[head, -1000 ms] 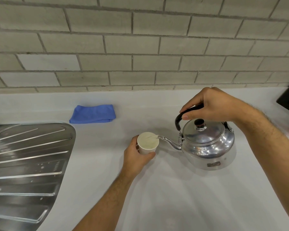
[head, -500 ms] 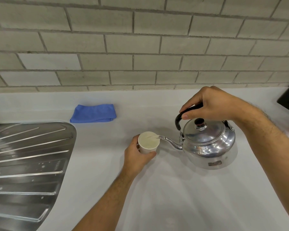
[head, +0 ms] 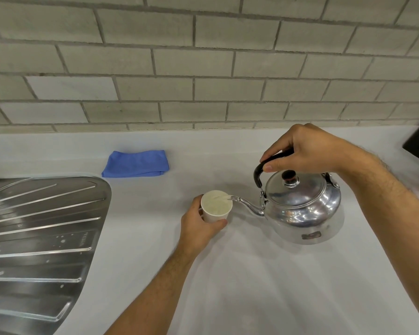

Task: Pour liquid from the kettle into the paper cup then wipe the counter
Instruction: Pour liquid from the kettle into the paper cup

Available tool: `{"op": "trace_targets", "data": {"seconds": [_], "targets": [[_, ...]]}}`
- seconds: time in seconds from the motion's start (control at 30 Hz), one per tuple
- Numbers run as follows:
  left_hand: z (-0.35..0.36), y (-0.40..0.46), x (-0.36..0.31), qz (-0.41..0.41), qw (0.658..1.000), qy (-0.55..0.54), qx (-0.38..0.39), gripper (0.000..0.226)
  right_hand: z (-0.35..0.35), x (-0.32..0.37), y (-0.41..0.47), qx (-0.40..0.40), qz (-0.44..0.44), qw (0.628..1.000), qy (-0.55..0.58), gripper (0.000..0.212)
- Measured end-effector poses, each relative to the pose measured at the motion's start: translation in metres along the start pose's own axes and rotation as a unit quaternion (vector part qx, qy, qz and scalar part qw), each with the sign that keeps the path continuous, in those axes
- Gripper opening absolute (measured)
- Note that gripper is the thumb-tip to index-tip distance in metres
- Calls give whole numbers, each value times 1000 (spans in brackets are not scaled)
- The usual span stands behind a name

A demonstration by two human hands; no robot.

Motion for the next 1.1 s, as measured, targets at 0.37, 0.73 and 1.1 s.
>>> {"op": "trace_targets", "data": {"seconds": [0.37,0.73,1.1], "targets": [[-4,0,-5,1,1000,-4,3,70,-5,-36,-13,-34,41,987,149,18],[-9,0,-10,-2,999,-6,48,74,-4,-80,5,-133,112,979,108,12],[-10,3,-4,-17,997,-7,73,73,10,-126,48,-295,117,927,202,21]]}}
Point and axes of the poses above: each hand's wrist, its own y-axis towards the middle knuckle, its own z-axis out of the palm, x = y × z, the point moved 4 cm from there along y, towards the middle knuckle, and after that the axes turned 12 degrees about y, right-handed, at the moved point
